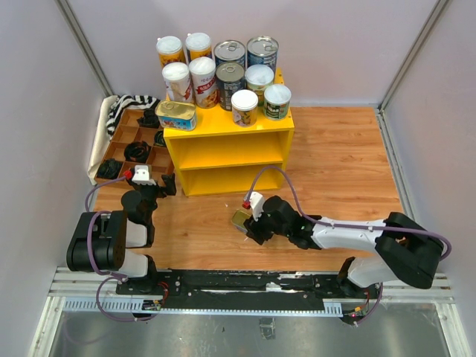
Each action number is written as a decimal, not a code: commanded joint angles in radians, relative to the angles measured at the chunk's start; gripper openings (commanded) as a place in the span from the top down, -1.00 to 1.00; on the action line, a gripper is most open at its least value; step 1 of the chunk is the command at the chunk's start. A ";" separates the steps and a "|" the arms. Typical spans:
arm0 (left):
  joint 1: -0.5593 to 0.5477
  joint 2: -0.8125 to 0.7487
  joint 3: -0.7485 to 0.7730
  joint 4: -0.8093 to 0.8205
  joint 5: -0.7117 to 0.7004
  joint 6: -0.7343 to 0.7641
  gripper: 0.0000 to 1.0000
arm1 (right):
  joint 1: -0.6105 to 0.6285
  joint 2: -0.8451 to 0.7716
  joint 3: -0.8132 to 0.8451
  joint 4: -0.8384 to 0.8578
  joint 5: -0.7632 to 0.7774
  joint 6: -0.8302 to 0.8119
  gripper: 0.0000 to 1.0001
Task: Place and organize the canned foods onto the counter
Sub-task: Pick up the canned food from the center of the board, then place the canned food on the counter.
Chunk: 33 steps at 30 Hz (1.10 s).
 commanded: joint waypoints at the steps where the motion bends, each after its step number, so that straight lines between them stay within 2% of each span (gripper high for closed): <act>1: -0.005 0.000 0.011 0.019 0.004 0.013 -1.00 | -0.008 -0.082 0.060 -0.074 0.015 -0.020 0.11; 4: -0.005 0.000 0.010 0.020 0.004 0.012 -0.99 | 0.010 -0.166 0.133 -0.199 0.018 -0.050 0.42; 8: -0.006 0.000 0.010 0.020 0.003 0.013 -0.99 | 0.028 -0.242 0.259 -0.352 -0.011 -0.065 0.60; 13: -0.005 0.000 0.010 0.022 0.004 0.012 -0.99 | 0.049 -0.265 0.504 -0.560 -0.021 -0.067 0.97; 22: -0.004 -0.001 0.011 0.020 0.004 0.013 -0.99 | 0.047 -0.108 0.991 -0.848 0.013 -0.085 0.98; 33: -0.005 -0.001 0.011 0.019 0.005 0.012 -0.99 | -0.002 0.169 1.512 -1.008 0.073 -0.125 0.99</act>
